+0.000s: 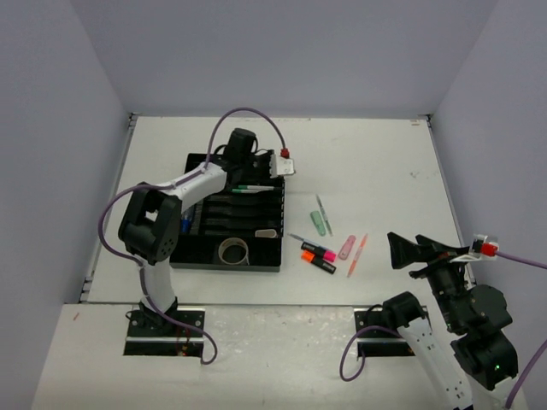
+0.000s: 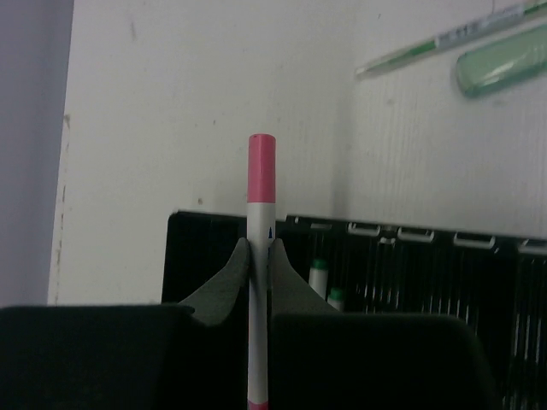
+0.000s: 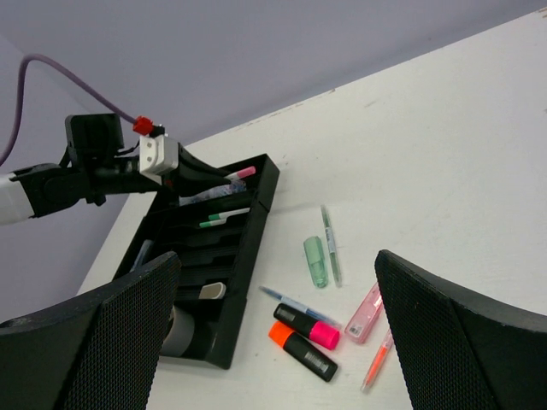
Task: Sort the stationery into containers
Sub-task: Place the pen in the storage box, then pick up the pen from the center of the board.
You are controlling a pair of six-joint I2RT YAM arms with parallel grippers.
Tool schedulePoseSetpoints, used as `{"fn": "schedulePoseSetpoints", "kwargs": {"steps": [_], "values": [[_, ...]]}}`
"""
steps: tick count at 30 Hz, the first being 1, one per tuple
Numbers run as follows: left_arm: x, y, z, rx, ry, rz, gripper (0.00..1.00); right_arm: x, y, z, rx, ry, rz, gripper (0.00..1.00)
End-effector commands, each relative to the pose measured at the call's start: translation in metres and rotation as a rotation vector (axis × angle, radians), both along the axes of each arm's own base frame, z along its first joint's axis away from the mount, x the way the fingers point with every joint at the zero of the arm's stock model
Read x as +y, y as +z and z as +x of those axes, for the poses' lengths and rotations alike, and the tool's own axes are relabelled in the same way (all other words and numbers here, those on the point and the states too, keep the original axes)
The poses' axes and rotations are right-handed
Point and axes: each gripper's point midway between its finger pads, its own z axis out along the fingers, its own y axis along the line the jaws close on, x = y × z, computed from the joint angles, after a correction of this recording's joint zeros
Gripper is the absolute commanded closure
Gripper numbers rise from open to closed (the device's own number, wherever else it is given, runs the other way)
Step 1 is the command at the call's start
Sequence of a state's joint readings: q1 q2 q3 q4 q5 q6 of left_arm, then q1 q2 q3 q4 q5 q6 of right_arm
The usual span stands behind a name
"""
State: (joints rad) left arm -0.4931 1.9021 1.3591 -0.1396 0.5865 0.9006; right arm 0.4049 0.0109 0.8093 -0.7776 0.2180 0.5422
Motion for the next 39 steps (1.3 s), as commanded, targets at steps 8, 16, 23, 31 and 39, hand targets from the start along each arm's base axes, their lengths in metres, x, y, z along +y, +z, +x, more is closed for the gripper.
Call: {"fn": "schedulePoseSetpoints", "kwargs": {"steps": [8,16,23,31,39], "values": [[0.072,-0.009,-0.003,-0.074,-0.162,-0.034,1.00,-0.004,0.012,-0.012,-0.084,0.008,0.033,0.01],[0.078,-0.026,-0.004,-0.025,-0.164,0.001,0.92,-0.003,0.012,-0.012,-0.083,0.014,0.029,0.01],[0.078,-0.025,-0.001,0.000,-0.148,0.004,0.76,-0.002,0.012,-0.011,-0.081,0.014,0.028,0.01],[0.081,-0.019,0.003,0.000,-0.115,0.014,0.66,-0.002,0.012,-0.011,-0.081,0.015,0.028,0.01],[0.071,0.105,0.028,0.061,0.149,-0.163,0.39,0.005,0.013,-0.006,-0.060,0.042,0.011,0.01]]}}
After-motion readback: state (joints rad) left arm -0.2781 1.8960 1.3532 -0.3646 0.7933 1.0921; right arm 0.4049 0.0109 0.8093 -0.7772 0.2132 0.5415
